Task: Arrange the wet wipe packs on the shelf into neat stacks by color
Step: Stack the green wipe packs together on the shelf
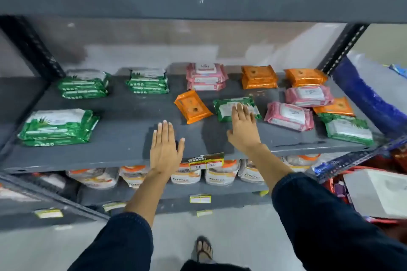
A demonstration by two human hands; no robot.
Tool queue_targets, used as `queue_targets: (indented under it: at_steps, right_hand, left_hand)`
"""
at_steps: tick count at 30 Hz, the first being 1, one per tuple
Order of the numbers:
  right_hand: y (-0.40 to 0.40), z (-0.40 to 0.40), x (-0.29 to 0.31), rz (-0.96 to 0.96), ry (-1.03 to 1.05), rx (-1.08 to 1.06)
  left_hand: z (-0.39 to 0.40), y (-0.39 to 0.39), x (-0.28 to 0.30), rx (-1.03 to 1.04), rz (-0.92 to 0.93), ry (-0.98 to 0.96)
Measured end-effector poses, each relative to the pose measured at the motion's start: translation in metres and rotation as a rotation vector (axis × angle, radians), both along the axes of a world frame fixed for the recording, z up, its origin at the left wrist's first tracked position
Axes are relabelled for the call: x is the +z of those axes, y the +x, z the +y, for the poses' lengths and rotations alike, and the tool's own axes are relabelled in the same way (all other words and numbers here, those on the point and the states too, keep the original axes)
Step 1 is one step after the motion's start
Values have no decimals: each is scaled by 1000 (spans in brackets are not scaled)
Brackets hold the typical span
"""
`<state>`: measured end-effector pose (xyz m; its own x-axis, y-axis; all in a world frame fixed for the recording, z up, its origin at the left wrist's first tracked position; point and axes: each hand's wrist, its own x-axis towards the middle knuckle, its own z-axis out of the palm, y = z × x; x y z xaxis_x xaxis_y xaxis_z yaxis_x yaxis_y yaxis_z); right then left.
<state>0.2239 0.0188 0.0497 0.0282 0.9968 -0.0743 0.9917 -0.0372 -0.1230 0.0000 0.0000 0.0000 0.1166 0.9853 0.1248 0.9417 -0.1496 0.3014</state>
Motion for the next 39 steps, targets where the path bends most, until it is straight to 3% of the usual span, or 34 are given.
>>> queue_targets:
  at_steps: [6, 16, 20, 23, 26, 29, 36, 39]
  right_hand:
    - [-8, 17, -18, 21, -54, 3]
    - [-24, -6, -21, 23, 166, -34]
    - [-4, 27, 9, 127, 5, -19]
    - [9, 56, 25, 54, -234, -8]
    - [12, 66, 22, 19, -319, 31]
    - [10, 68, 17, -11, -277, 18]
    - [-18, 67, 37, -5, -77, -245]
    - [-57, 69, 50, 20, 33, -199]
  left_hand:
    - [7, -1, -6, 52, 24, 10]
    - [8, -1, -4, 37, 64, -29]
    - [8, -2, -2, 36, 68, -28]
    - [9, -2, -2, 35, 66, -32]
    - [9, -4, -1, 17, 57, -24]
    - [7, -10, 0, 12, 33, -5]
    - [6, -71, 6, 146, 27, 40]
    - [7, -98, 7, 167, 31, 34]
